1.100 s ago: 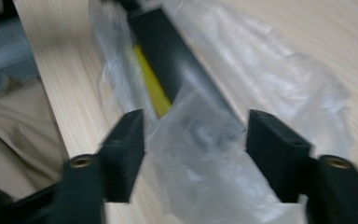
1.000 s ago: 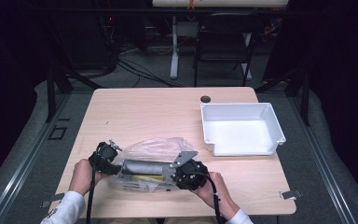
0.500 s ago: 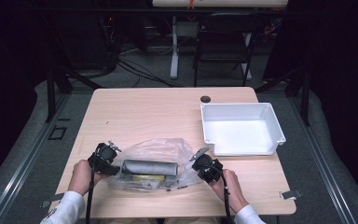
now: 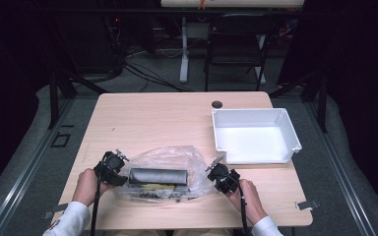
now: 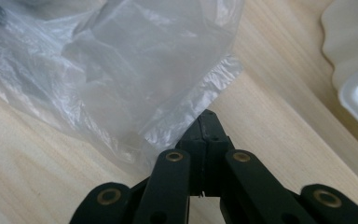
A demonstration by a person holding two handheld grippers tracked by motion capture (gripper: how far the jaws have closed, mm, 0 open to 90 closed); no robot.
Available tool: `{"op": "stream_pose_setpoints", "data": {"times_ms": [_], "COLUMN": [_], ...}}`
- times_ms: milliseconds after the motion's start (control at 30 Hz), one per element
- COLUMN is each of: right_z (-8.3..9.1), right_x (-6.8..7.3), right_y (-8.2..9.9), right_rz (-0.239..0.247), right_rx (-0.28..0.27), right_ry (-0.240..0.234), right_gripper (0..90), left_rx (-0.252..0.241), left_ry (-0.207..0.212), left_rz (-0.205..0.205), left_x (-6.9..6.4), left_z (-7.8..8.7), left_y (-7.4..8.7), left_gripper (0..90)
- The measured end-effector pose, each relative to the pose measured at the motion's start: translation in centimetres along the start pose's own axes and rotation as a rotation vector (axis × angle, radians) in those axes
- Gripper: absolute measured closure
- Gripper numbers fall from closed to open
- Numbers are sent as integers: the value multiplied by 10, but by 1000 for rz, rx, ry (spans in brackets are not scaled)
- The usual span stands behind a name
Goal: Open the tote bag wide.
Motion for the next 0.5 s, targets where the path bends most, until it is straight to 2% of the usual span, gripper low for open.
{"op": "stream_pose_setpoints", "data": {"times_ms": [67, 100, 167, 233, 267, 333, 500], "right_z": [0, -1, 3, 8, 12, 19, 34], "right_x": [1, 3, 3, 4, 4, 5, 8], "right_y": [2, 3, 4, 3, 1, -3, -10], "right_rz": [-3, -16, 0, -1, -4, -19, -14], "right_rx": [10, -2, 15, -1, -15, -49, -111], "right_ry": [-6, -19, -28, -54, -70, -95, -127], "right_gripper": [900, 900, 900, 856, 822, 777, 711], "left_rx": [2, 1, -8, -32, -42, -70, -148], "left_ry": [-1, 3, 8, 21, 15, 4, 23], "left_rz": [-8, -10, -10, -5, 2, -11, -3], "left_x": [0, 0, -1, -2, -2, -3, -7], "left_z": [0, 0, 3, 9, 11, 18, 36], "left_y": [1, 1, 1, 0, -1, -2, -10], "left_gripper": [559, 557, 536, 469, 439, 395, 299]}}
Point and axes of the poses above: each handheld gripper's, and its own axes: z roughly backward along the jaws, y roughly out of its underside, x roughly to its left, the point moved 8 cm from there along -z, roughly forward along the jaws, and after that the axes turned 9 degrees about -z, right-handed, at the moved point
